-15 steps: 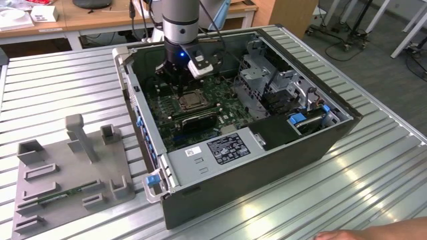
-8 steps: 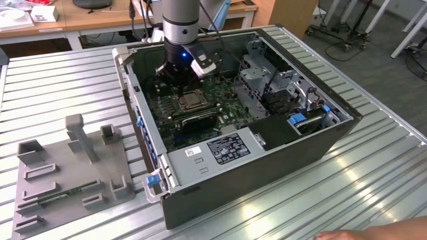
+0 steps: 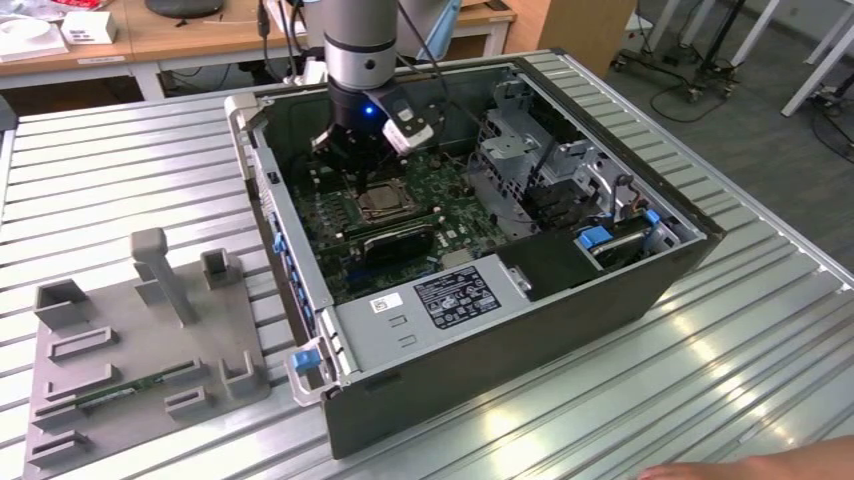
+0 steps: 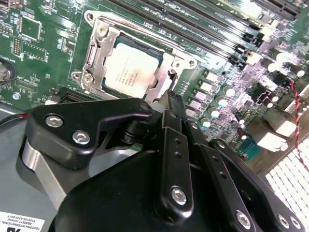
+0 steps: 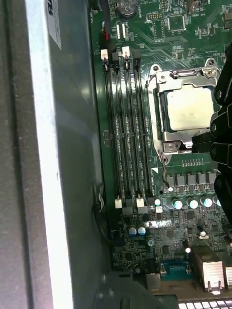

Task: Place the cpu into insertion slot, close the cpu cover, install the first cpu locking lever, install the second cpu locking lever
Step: 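Close the cpu cover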

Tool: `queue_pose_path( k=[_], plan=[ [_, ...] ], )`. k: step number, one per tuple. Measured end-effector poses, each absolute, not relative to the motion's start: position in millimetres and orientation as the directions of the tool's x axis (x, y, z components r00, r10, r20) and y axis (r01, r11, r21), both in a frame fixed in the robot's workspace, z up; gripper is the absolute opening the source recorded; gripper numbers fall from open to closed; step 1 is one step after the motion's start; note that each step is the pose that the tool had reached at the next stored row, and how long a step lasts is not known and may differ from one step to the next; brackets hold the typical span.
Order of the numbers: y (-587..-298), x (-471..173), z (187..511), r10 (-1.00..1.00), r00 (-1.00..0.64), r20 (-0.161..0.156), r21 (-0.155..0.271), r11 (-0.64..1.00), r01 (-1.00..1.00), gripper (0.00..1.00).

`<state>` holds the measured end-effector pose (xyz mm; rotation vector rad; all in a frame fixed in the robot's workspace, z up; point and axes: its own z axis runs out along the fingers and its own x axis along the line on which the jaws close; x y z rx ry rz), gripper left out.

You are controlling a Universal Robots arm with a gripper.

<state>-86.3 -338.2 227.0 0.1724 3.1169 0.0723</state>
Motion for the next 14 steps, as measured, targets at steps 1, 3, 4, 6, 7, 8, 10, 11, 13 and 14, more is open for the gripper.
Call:
queue_pose_path(
  k=[1,3,4,6,7,8,10,11,13,14],
  plan=[
    [-338.2,-86.5,226.8,0.11,-0.994,-0.02,0.048,0.993,0.109,0.1],
    [-338.2,-86.5,226.7,0.109,-0.994,-0.021,0.048,0.993,0.108,0.1],
    [-338.2,-86.5,226.8,0.109,-0.994,-0.021,0.048,0.993,0.108,0.1],
    [-338.2,-86.6,226.5,0.109,-0.994,-0.022,0.047,0.993,0.108,0.1],
    [-338.3,-86.6,225.8,0.109,-0.994,-0.023,0.046,0.993,0.108,0.1],
    [-338.3,-86.5,224.7,0.109,-0.994,-0.024,0.046,0.993,0.108,0.1],
    [-338.2,-86.5,221.9,0.109,-0.994,-0.026,0.046,0.993,0.108,0.1],
    [-338.3,-86.5,220.4,0.109,-0.994,-0.026,0.046,0.993,0.108,0.1],
    [-338.2,-86.5,217.6,0.109,-0.994,-0.028,0.046,0.993,0.108,0.1],
    [-338.2,-86.5,216.6,0.109,-0.994,-0.028,0.046,0.993,0.108,0.1]
  ],
)
